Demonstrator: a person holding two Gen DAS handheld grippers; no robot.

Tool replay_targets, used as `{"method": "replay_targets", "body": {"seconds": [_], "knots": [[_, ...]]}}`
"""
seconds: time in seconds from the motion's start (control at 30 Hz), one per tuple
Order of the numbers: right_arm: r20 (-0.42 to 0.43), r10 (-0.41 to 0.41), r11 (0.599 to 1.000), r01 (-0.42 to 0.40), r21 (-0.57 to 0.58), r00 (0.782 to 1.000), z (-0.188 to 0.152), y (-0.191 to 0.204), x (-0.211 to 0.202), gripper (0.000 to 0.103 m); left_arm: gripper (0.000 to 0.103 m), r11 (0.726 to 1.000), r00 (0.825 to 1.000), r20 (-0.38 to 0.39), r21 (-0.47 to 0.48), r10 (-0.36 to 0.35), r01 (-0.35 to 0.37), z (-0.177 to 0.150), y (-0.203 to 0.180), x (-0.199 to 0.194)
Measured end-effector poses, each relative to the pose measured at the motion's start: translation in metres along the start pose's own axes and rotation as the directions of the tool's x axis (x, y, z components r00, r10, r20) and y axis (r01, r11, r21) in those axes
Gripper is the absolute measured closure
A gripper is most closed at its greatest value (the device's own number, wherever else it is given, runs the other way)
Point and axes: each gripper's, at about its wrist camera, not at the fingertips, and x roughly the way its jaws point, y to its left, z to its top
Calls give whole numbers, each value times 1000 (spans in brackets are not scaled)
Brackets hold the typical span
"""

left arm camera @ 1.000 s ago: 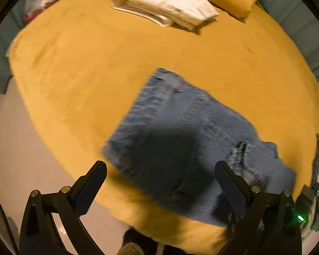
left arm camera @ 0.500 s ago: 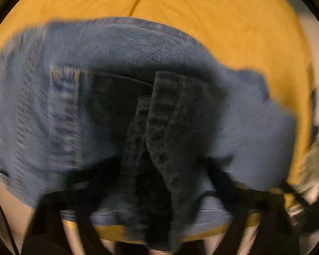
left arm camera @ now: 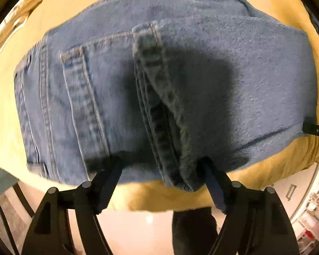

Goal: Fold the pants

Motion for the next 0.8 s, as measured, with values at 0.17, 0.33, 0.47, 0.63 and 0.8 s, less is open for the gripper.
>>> {"method": "replay_targets", "body": {"seconds": [0.17, 0.33, 0.47, 0.63, 0.8], "knots": [[1, 91, 996, -91, 0, 996, -10, 30, -1, 18, 29, 962, 985, 43, -213, -165, 170, -17, 24, -8], [-35, 137, 987, -133, 95, 990, -7, 17, 22, 19, 29, 885, 964, 21, -392, -266, 253, -26, 33, 24], [-74, 130, 985, -120, 124, 989, -15, 9, 37, 16, 28, 922, 973, -46, -331, -226, 199, -37, 17, 35], [0, 120, 992, -120, 37, 993, -21, 20, 5, 16, 29, 909, 960, 91, -310, -264, 279, -37, 23, -10], [91, 142, 988, -146, 46, 986, -5, 26, -17, 15, 29, 820, 900, 223, -374, -374, 434, -4, 39, -14]]}}
